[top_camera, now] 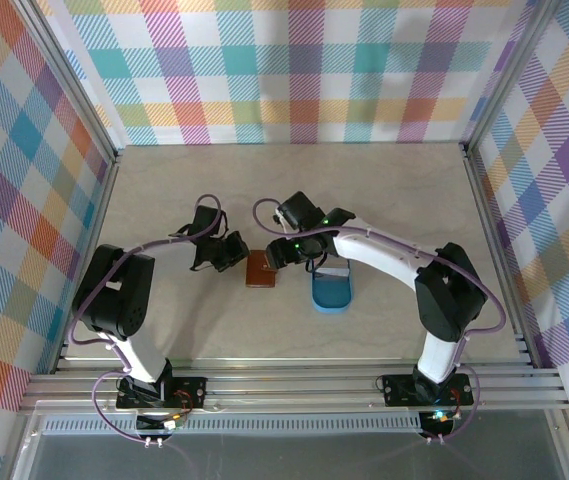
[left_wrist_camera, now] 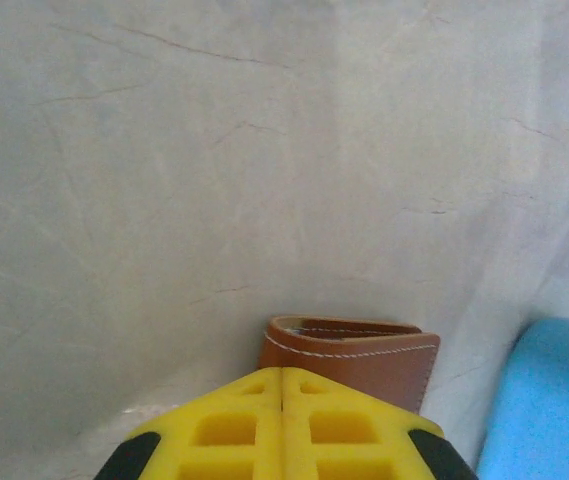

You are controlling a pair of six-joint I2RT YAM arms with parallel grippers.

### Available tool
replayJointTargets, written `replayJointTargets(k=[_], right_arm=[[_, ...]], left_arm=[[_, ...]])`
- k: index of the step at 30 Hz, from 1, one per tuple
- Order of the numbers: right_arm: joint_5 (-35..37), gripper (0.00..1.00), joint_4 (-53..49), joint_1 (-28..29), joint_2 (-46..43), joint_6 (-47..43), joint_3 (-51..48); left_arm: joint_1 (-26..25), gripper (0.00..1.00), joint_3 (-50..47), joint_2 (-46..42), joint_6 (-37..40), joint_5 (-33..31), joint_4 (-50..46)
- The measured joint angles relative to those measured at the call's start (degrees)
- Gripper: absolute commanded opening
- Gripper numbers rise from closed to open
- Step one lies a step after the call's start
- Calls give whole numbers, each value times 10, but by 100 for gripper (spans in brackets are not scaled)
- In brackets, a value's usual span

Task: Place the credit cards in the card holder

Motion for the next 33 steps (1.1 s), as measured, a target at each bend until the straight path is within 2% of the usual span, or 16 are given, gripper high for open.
replayJointTargets(k=[2,5,8,14,20,24,33], right_arm=[[-2,58,3,0,0,8,-7],[-9,58,18,2,-7,15,-26],[-14,60,50,10,-31,32,-63],[-16,59,63,22,-36,62,-70],[-9,57,55,30,-1,94,-41],[-5,56,54,30,20,112,-25],[-1,56,41,30,72,127,18]], left_arm=[[0,20,-4,-10,3,5,-5],[0,42,-31,-61,7,8,-12],[0,50,-74,-139,5,9,-19],[3,64,-138,-242,7,36,-23],[9,75,-174,-290,12,59,-23],[19,87,-183,-300,13,67,-22],[22,89,-208,-291,-1,90,-1]])
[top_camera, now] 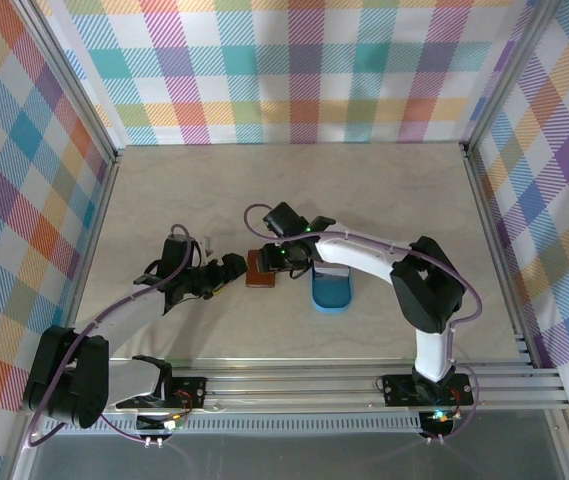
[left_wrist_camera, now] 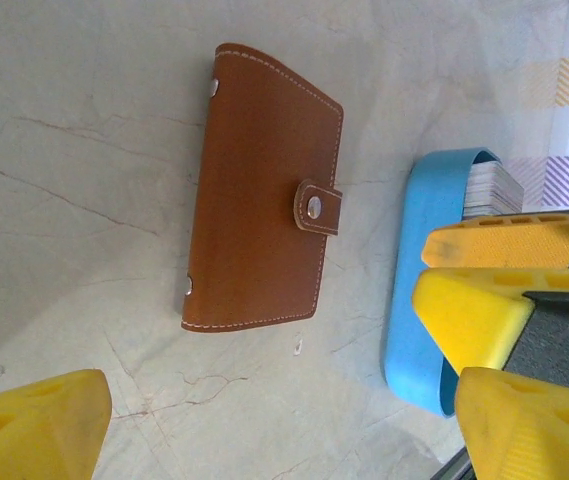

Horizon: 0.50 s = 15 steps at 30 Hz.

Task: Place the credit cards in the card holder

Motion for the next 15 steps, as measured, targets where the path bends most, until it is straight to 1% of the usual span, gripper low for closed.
replayJointTargets(k=[5,8,15], right_arm=[[3,56,-13,0,33,-1,34],[3,51,-15,0,48,-2,48],[3,49,-27,0,84,-6,85]], left_arm=[[0,87,-6,7,-9,6,13],[0,86,-6,6,-11,5,12],[0,86,-6,-1,-11,3,8]])
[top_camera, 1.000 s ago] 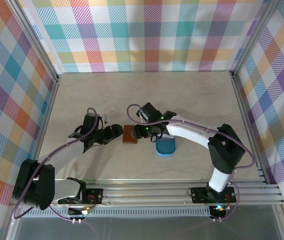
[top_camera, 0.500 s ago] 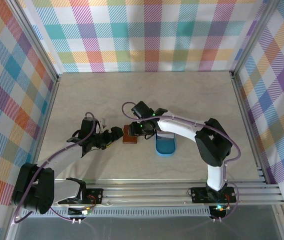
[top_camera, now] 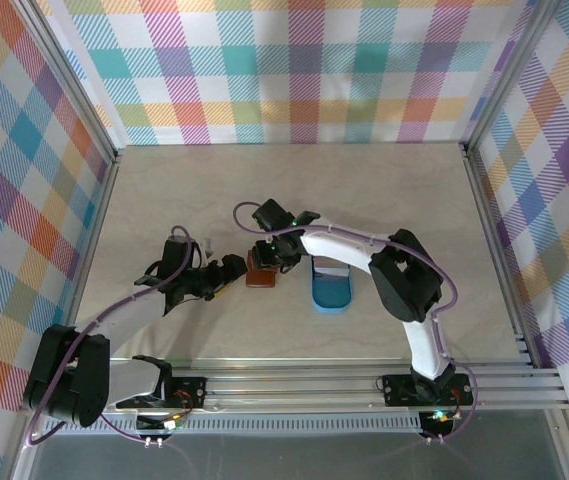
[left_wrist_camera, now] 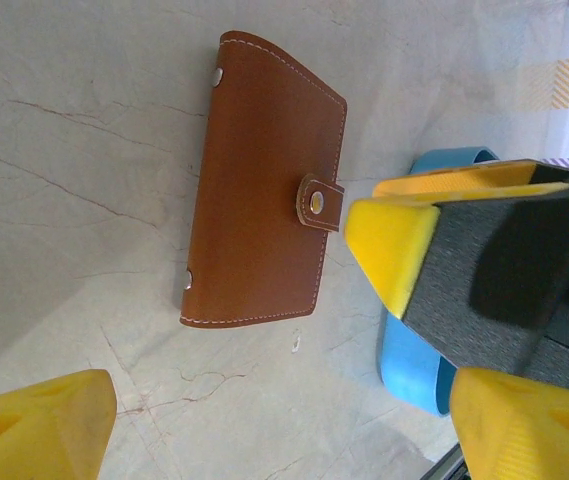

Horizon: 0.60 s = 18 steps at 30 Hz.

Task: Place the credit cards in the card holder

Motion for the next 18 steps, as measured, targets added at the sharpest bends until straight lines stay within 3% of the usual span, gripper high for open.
replayJointTargets(k=[18], right_arm=[[-8,50,-21,-5,89,-56,100]], left_arm=[[8,87,-15,-45,5,0,-28]])
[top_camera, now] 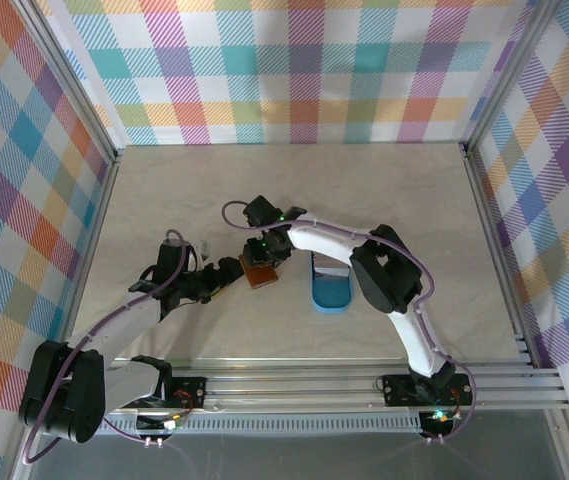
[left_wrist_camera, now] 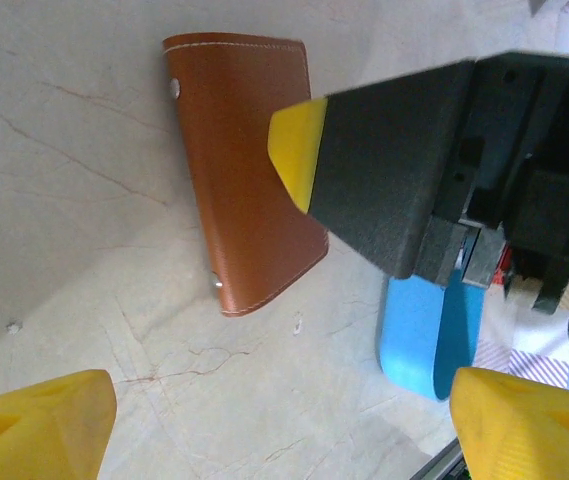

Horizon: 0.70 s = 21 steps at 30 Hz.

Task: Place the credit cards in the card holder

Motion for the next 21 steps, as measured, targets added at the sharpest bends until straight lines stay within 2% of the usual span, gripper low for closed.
replayJointTargets(k=[8,14,21], right_arm=[[17,46,-3,0,-3,-17,9],[46,44,-37,0,-33,-32,2],[53,42,-74,2,-32,-72,8]], left_arm=[[0,80,-16,0,-3,-1,2],[0,69,-24,6,-20,-12,7],[0,68,-26,24,-35,-16,28]])
